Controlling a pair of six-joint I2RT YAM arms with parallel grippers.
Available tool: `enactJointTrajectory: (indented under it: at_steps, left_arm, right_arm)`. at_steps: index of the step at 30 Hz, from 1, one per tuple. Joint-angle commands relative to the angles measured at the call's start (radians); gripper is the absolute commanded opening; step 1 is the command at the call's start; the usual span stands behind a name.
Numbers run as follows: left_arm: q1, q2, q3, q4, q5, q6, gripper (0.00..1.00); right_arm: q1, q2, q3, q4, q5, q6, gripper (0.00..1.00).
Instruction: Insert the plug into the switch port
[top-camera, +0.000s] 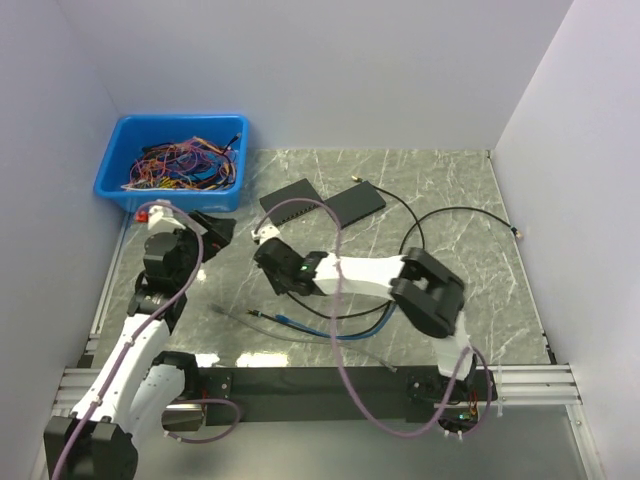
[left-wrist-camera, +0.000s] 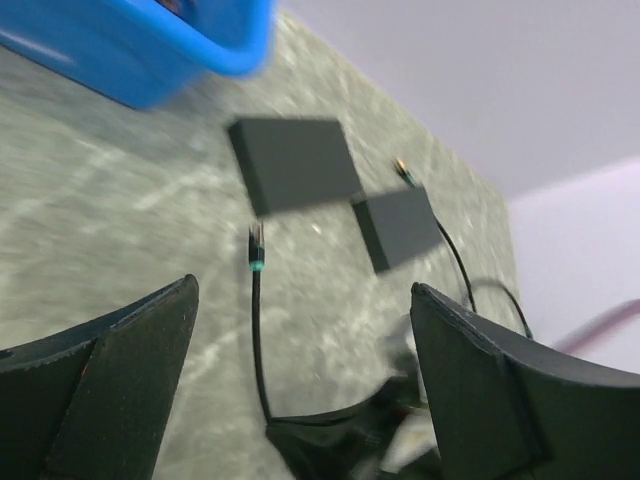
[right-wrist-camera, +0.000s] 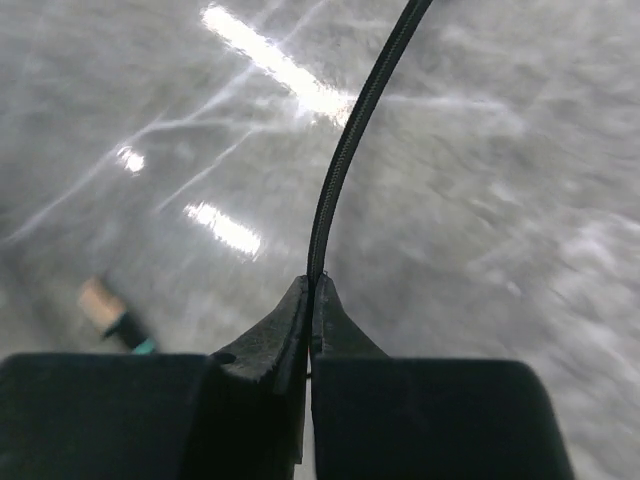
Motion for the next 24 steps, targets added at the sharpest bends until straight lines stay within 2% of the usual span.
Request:
enactJointTrajectory:
  at_steps: [1,8,15,19,24]
  left_arm:
    - [-0.052,0.012,0.021,0.114,0.091,0.017,0.93]
    - [-0.094,-0.026,-0.094,0.409,0.223,-0.069,0.96]
    - [-0.098,0.035,-0.051,0.412,0.289,-0.098,0.92]
    - [-0.100,0.052,-0.074,0.498,0.332,-0.129,0.91]
    - [-0.100,0.084,-0.080,0.525,0.346,-0.130,0.89]
  right_arm:
    - [0.009,-0.221,-0.053,0.144,-0.026,-0.062,0.00]
    - [0.004,-0.472,-0.311,0.296,-0.155,-0.048,0.00]
    - [0.006,-0.646,-0.460,0.379,-0.258,-0.010,0.00]
    - [0.004,-0.692,-0.510,0.409,-0.304,-0.001,0.00]
    - [0.006,-0.744,-0.544,0.441,-0.344,0.021,0.00]
